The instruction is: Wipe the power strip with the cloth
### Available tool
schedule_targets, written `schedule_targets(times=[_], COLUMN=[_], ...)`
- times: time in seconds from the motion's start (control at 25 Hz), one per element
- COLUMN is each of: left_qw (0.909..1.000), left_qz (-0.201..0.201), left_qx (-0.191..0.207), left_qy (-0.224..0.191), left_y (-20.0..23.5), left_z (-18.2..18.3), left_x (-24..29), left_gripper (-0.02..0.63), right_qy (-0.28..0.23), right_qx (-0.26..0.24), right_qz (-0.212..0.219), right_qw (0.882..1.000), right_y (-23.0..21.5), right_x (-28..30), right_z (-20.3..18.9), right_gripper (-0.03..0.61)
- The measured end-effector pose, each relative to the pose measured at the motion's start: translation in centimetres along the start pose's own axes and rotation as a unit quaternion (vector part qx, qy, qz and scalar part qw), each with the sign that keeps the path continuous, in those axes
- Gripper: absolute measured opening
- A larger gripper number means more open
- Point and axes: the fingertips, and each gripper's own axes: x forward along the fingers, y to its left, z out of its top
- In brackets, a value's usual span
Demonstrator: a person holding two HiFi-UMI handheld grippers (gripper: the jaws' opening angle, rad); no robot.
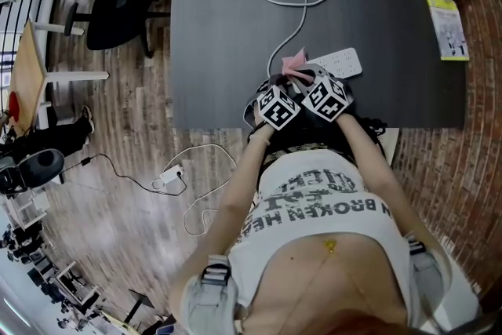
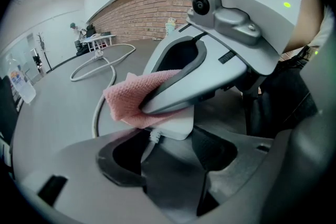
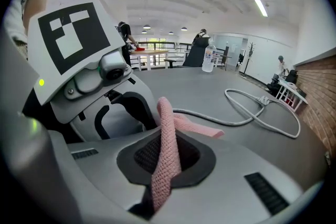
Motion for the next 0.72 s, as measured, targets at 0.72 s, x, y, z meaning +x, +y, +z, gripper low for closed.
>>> schedule_targets(times=[0.72], left_qw=[1.0], left_qz=[-0.002], left_qx=[0.0], left_qy=[0.0], left_y=[-0.1], left_z=[0.2], left_x=[0.1], left_gripper=[0.268], right_qy=[0.013], right_qx=[0.016], right_qz=[0.001], right_qw=[1.0], right_y=[-1.6], right_x=[-1.1], right_z=[-1.2], right_gripper=[0.017])
